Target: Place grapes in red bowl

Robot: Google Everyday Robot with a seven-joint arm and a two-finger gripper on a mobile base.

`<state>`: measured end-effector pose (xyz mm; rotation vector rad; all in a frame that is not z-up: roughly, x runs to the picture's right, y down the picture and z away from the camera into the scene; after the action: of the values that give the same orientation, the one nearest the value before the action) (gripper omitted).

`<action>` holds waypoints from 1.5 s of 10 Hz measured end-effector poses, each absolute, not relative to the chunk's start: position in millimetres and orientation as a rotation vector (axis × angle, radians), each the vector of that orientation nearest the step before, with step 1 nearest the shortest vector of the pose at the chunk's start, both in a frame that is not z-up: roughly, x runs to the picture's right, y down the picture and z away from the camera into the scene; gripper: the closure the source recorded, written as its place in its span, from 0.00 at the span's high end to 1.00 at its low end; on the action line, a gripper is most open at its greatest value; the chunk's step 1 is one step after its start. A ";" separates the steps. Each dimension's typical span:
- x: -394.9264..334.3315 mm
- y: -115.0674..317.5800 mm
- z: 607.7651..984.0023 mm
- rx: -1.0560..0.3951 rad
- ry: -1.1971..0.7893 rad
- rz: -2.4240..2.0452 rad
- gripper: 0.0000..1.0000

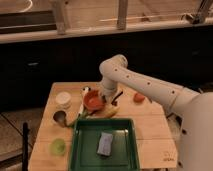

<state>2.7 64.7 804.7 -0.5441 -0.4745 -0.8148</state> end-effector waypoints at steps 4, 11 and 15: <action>-8.8 62.0 813.0 -0.526 -0.520 -0.868 0.00; -42.4 68.9 827.0 -0.519 -0.622 -0.955 0.00; -57.9 68.2 831.1 -0.529 -0.670 -1.015 0.00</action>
<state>-57.9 68.2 831.1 -0.5292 -0.6697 -1.0147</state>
